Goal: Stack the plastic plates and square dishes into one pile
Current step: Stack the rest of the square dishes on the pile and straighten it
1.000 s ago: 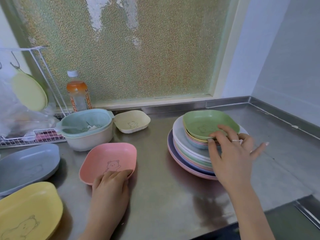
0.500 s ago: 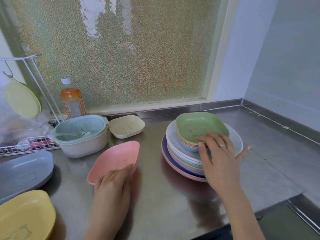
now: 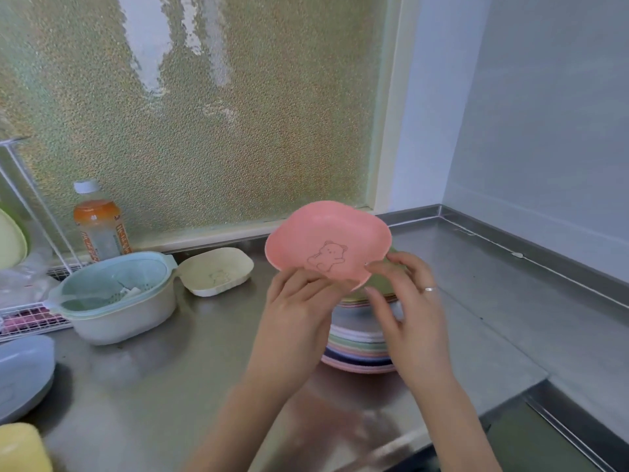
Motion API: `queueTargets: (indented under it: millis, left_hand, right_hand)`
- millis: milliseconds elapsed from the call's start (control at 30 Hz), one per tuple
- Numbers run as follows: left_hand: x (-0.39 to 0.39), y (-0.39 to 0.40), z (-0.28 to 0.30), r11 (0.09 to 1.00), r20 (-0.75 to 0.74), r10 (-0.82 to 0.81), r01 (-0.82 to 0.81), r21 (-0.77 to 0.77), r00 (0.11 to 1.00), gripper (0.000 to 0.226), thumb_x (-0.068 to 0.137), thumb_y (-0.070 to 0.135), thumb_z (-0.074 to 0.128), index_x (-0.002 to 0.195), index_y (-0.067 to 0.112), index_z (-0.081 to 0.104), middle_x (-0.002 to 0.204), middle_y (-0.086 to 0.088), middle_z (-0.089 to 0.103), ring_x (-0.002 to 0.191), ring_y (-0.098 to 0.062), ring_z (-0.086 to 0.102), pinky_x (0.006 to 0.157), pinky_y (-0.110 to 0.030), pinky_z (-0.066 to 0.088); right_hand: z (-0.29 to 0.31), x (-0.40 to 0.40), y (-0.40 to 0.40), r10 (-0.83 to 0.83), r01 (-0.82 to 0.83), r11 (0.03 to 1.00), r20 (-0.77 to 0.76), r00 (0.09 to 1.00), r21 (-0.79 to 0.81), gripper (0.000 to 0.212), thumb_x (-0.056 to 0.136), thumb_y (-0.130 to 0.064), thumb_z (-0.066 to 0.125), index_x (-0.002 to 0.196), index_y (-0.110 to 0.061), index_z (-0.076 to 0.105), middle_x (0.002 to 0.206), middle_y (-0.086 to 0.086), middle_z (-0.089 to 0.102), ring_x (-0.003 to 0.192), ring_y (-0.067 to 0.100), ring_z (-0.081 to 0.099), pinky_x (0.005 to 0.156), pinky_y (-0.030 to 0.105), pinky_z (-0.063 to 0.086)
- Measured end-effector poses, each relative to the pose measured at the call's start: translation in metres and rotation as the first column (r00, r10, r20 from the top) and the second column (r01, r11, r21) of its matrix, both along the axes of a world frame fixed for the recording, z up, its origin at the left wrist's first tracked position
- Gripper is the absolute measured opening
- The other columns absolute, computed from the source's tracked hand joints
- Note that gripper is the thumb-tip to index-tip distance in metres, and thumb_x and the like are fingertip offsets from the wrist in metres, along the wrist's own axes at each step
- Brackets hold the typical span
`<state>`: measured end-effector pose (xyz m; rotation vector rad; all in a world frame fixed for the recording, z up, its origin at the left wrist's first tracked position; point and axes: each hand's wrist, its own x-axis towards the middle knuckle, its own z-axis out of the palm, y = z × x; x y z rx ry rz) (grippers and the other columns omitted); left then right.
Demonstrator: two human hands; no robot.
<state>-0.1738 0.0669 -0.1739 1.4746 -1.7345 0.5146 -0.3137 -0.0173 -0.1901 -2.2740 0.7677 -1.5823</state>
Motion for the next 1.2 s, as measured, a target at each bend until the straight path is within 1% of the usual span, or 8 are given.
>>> queueTargets:
  millis: [133, 233, 367, 533, 700, 967, 1100, 1200]
  left_hand:
    - [0.004, -0.03, 0.004, 0.993, 0.029, -0.043, 0.039, 0.114, 0.999, 0.038, 0.072, -0.004, 0.055, 0.1, 0.017, 0.069, 0.091, 0.004, 0.07, 0.098, -0.016, 0.06, 0.114, -0.047, 0.019]
    - [0.016, -0.045, -0.001, 0.98, -0.007, -0.053, 0.054, 0.191, 0.999, 0.019, 0.083, 0.004, 0.06, 0.094, 0.016, 0.069, 0.096, 0.003, 0.07, 0.11, -0.015, 0.06, 0.117, -0.045, 0.007]
    - [0.029, -0.045, -0.016, 0.96, -0.263, -0.084, 0.149, 0.236, 0.961, 0.007, 0.086, 0.018, 0.065, 0.09, 0.021, 0.069, 0.1, 0.01, 0.07, 0.121, -0.002, 0.051, 0.119, -0.038, 0.005]
    - [0.028, -0.042, -0.029, 0.978, -0.31, -0.066, 0.123, 0.166, 0.949, 0.004, 0.085, 0.019, 0.065, 0.084, 0.015, 0.066, 0.108, 0.016, 0.064, 0.122, 0.007, 0.043, 0.116, -0.039, 0.016]
    - [0.021, -0.045, -0.039, 0.988, -0.382, -0.096, 0.134, 0.072, 0.919, 0.018, 0.084, 0.026, 0.062, 0.097, 0.017, 0.068, 0.112, 0.037, 0.047, 0.122, 0.023, 0.03, 0.111, -0.011, 0.012]
    - [0.061, -0.027, -0.028, 0.983, -0.573, -0.049, 0.142, 0.12, 0.818, 0.025, 0.087, 0.028, 0.062, 0.103, 0.046, 0.064, 0.123, 0.024, 0.057, 0.125, 0.014, 0.039, 0.109, -0.006, 0.018]
    - [0.108, -0.003, -0.036, 0.974, -0.643, 0.207, -0.097, 0.203, 0.737, 0.024, 0.089, 0.017, 0.06, 0.093, 0.04, 0.068, 0.114, 0.019, 0.061, 0.119, 0.007, 0.05, 0.094, -0.009, 0.035]
    - [0.137, 0.015, -0.049, 0.931, -0.711, 0.363, -0.264, 0.252, 0.603, 0.023, 0.088, 0.018, 0.059, 0.078, 0.037, 0.067, 0.092, 0.011, 0.072, 0.094, -0.008, 0.065, 0.078, -0.018, 0.043]
  right_hand:
    - [0.003, -0.009, -0.019, -0.099, 0.1, 0.995, -0.043, 0.994, 0.008, 0.012, 0.085, -0.015, 0.064, 0.089, -0.025, 0.059, 0.129, 0.0, 0.044, 0.113, 0.019, 0.05, 0.089, 0.039, 0.045]
    - [0.0, -0.007, -0.027, -0.081, 0.084, 0.996, -0.171, 0.982, 0.009, 0.011, 0.086, -0.011, 0.063, 0.083, -0.021, 0.061, 0.119, 0.001, 0.059, 0.12, 0.02, 0.051, 0.095, 0.055, 0.039]
    - [-0.011, -0.001, -0.026, -0.035, 0.045, 0.998, -0.237, 0.971, 0.036, 0.012, 0.09, -0.014, 0.056, 0.086, -0.025, 0.061, 0.101, -0.01, 0.065, 0.108, 0.012, 0.056, 0.111, 0.044, 0.02]
    - [-0.017, 0.004, -0.024, -0.006, 0.031, 0.996, -0.284, 0.959, 0.085, 0.014, 0.092, -0.022, 0.046, 0.084, -0.027, 0.055, 0.081, -0.012, 0.06, 0.084, 0.012, 0.055, 0.114, 0.041, 0.016]
    - [-0.012, 0.001, -0.029, 0.009, 0.029, 0.994, -0.342, 0.94, 0.105, 0.011, 0.09, -0.026, 0.046, 0.084, -0.031, 0.054, 0.081, -0.017, 0.06, 0.084, 0.008, 0.056, 0.113, 0.036, 0.014]
    - [0.0, 0.009, -0.018, -0.1, 0.148, 0.986, -0.434, 0.895, 0.078, 0.023, 0.084, -0.046, 0.043, 0.103, -0.041, 0.055, 0.092, -0.021, 0.065, 0.094, 0.004, 0.056, 0.115, 0.041, -0.004]
    - [0.013, 0.036, -0.001, -0.118, 0.12, 0.993, -0.267, 0.956, -0.01, 0.018, 0.084, -0.032, 0.048, 0.093, -0.03, 0.063, 0.105, -0.011, 0.063, 0.098, 0.02, 0.054, 0.108, 0.053, 0.024]
    - [0.013, 0.086, 0.02, 0.081, -0.091, 0.992, -0.12, 0.99, -0.083, 0.015, 0.082, -0.017, 0.052, 0.09, -0.02, 0.064, 0.096, -0.002, 0.064, 0.09, 0.025, 0.055, 0.088, 0.042, 0.042]
